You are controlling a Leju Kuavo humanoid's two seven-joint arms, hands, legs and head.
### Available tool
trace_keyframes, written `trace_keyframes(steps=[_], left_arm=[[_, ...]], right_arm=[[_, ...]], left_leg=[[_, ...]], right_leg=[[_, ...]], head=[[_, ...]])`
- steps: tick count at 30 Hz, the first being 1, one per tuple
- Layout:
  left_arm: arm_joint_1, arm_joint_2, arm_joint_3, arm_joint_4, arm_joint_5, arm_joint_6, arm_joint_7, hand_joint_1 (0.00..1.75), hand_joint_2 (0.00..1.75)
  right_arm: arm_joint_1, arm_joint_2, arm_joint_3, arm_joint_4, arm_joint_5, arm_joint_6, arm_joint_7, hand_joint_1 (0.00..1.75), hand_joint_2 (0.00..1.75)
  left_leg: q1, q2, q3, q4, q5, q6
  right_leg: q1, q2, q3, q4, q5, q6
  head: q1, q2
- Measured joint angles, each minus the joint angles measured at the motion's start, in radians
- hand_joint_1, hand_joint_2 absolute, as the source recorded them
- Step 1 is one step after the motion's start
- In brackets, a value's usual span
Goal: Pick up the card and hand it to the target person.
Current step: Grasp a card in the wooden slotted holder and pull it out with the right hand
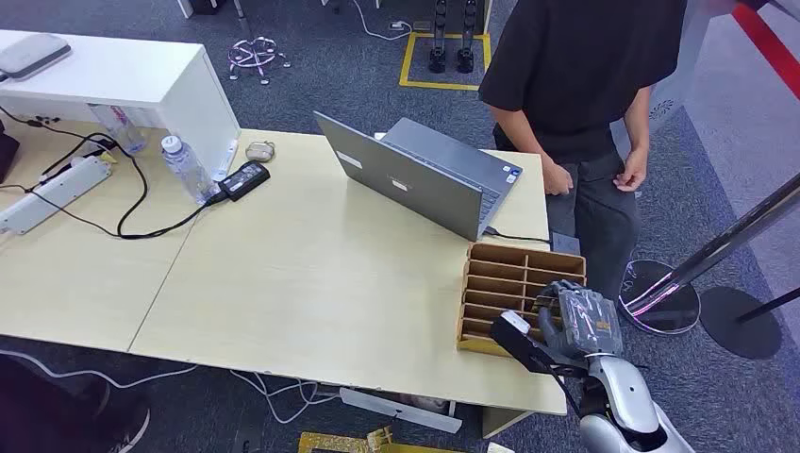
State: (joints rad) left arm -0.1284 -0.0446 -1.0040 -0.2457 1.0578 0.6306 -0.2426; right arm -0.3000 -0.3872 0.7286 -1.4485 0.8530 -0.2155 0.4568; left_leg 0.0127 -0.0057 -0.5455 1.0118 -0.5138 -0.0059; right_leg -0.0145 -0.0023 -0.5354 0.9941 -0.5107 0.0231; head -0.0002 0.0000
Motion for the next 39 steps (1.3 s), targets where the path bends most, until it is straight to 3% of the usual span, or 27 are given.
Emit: trace_keyframes(steps=[15,23,30,39], left_arm=[[0.001,-0.002,0.0,0.0,0.0,0.0,0.002,0.0,0.0],[0.001,-0.003,0.0,0.0,0.0,0.0,0.003,0.0,0.0],[0.002,-0.003,0.0,0.0,0.0,0.0,0.0,0.0,0.0],[0.002,-0.003,0.001,0.0,-0.001,0.0,0.0,0.0,0.0]], right_arm=[[-0.005,0.0,0.0,0.0,0.003,0.001,0.006,1.45,1.75],[-0.005,-0.001,0.0,-0.001,0.033,-0.025,0.012,1.64,1.75],[0.008,-0.024,-0.011,-0.059,0.075,-0.138,0.002,1.64,1.75],[0.021,-0.042,-0.031,-0.116,0.074,-0.172,-0.018,1.6,1.75]], left_leg=[[0.0,0.0,0.0,0.0,0.0,0.0],[0.0,0.0,0.0,0.0,0.0,0.0],[0.0,0.0,0.0,0.0,0.0,0.0],[0.0,0.0,0.0,0.0,0.0,0.0]], right_leg=[[0.0,0.0,0.0,0.0,0.0,0.0],[0.0,0.0,0.0,0.0,0.0,0.0],[0.0,0.0,0.0,0.0,0.0,0.0],[0.0,0.0,0.0,0.0,0.0,0.0]], head=[[0.0,0.0],[0.0,0.0],[0.0,0.0],[0.0,0.0]])
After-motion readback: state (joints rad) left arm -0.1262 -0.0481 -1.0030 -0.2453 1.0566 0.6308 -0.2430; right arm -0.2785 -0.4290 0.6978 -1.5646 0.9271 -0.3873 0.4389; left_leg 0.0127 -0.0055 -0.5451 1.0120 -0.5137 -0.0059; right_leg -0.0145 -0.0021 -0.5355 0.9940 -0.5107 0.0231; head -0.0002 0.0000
